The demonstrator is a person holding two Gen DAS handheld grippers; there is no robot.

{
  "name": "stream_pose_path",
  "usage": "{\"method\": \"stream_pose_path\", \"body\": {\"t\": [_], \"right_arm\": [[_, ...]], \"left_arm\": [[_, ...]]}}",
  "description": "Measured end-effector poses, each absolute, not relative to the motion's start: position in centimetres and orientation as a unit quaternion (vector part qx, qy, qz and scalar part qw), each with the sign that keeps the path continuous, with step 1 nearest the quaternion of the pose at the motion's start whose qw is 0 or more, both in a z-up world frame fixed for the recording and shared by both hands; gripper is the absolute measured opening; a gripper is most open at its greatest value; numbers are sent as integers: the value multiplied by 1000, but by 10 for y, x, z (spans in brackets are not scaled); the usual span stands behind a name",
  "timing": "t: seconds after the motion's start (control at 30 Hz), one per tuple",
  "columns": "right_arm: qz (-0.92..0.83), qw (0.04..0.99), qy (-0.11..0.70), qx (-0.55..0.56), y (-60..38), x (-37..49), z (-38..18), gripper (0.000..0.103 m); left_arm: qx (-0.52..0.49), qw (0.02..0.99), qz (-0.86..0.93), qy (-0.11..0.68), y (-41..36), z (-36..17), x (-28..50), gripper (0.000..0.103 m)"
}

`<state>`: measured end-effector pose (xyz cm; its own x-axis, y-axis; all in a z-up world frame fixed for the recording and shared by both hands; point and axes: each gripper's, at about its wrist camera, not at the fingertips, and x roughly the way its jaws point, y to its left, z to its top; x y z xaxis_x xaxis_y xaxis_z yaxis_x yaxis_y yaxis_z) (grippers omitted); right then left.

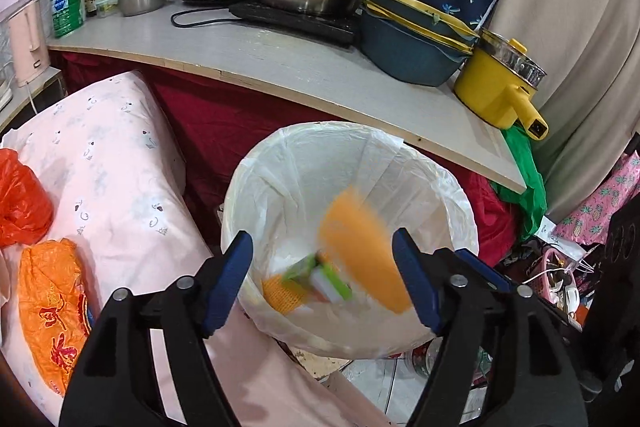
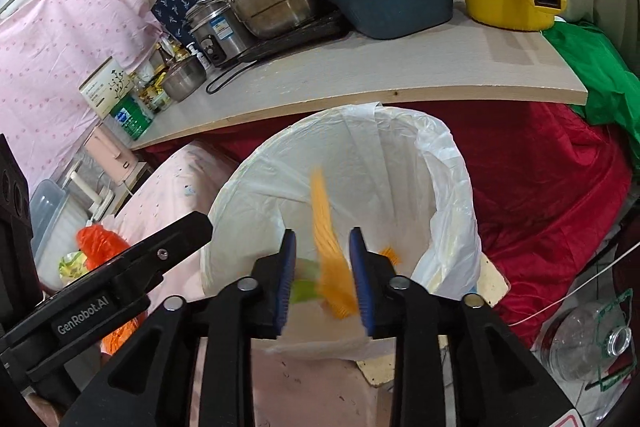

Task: Collect trash
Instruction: 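Move both grippers back toward the orange printed bag on the table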

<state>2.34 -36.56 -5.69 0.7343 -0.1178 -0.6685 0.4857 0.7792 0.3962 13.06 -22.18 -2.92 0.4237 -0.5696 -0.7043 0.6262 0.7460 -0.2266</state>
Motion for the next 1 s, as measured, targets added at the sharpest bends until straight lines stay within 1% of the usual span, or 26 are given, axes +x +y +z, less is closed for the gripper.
{"method": "stream_pose_path", "body": {"t": [0.23, 0.3, 0.37, 0.47, 1.0], "right_arm": [[-162, 891, 316, 283, -358, 23, -48, 32], [-156, 894, 314, 279, -352, 22, -43, 33], [-150, 897, 312, 275, -344, 22, -38, 36], [-139, 902, 309, 266, -330, 23, -28, 37], [-61, 921, 318, 216, -233, 39, 7, 40]], "left_arm": [[42, 857, -333, 392, -205, -22, 130, 69], [45, 862, -325, 387, -198, -19, 127, 70], [49, 869, -315, 379, -189, -15, 123, 70], [56, 879, -298, 367, -172, -9, 116, 71], [18, 913, -191, 359, -47, 7, 111, 72]]}}
